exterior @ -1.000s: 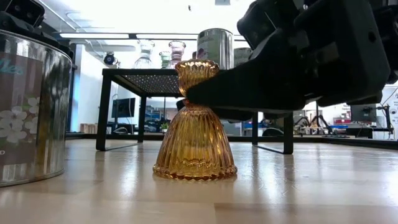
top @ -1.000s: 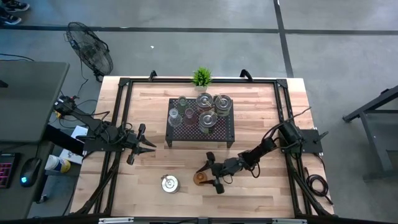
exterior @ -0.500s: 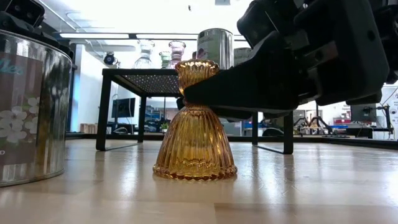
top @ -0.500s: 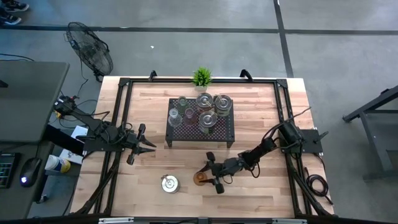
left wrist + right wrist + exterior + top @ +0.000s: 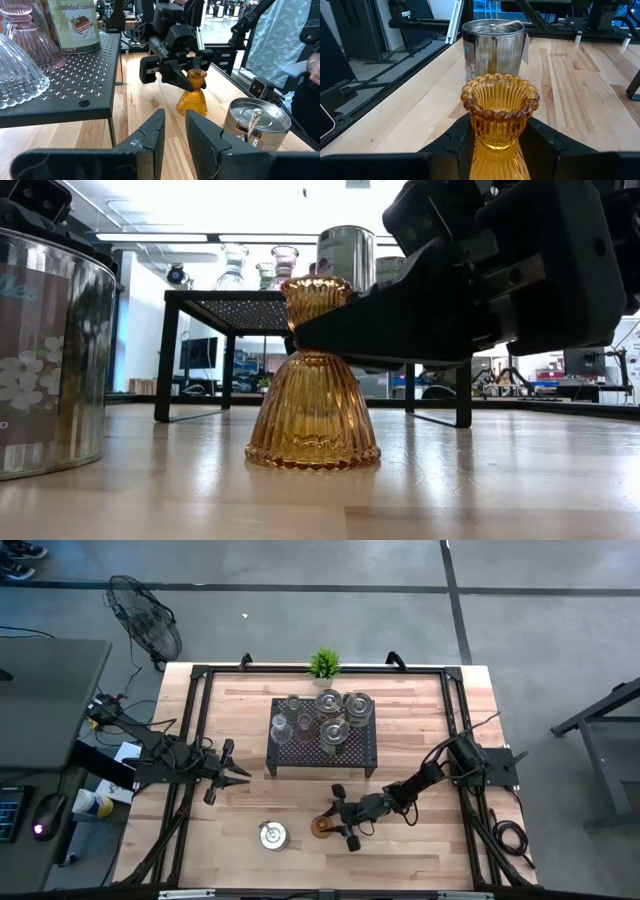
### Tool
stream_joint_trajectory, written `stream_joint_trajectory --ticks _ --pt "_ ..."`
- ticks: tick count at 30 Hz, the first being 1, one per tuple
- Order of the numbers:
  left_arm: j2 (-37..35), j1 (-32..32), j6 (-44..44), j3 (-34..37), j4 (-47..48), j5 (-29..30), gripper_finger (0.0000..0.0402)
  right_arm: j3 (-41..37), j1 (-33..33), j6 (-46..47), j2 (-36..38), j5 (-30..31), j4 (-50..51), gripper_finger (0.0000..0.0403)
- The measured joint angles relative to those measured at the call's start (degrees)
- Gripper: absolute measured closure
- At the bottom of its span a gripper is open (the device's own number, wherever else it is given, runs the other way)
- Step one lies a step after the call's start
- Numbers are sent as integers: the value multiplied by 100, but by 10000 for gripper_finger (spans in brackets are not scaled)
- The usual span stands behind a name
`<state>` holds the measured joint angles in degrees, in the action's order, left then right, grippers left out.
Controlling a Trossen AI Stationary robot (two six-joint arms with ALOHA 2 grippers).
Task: Pick & Place candle stick holders
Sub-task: Put the yellow glass candle holder on the shelf
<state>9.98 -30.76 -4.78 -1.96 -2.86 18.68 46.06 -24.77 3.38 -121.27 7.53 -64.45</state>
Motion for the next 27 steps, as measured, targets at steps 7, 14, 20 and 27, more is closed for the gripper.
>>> stream_joint_trajectory --ticks 7,14,20,27 --pt "0 -1 0 0 -2 0 328 0 0 18 -4 0 4 283" --pt "0 0 0 0 0 0 328 0 0 61 -4 -63 0 285" --pt "0 0 0 0 0 0 328 0 0 66 -4 -63 -4 285" --pt "0 -1 0 0 0 0 328 0 0 67 -4 -63 -13 285"
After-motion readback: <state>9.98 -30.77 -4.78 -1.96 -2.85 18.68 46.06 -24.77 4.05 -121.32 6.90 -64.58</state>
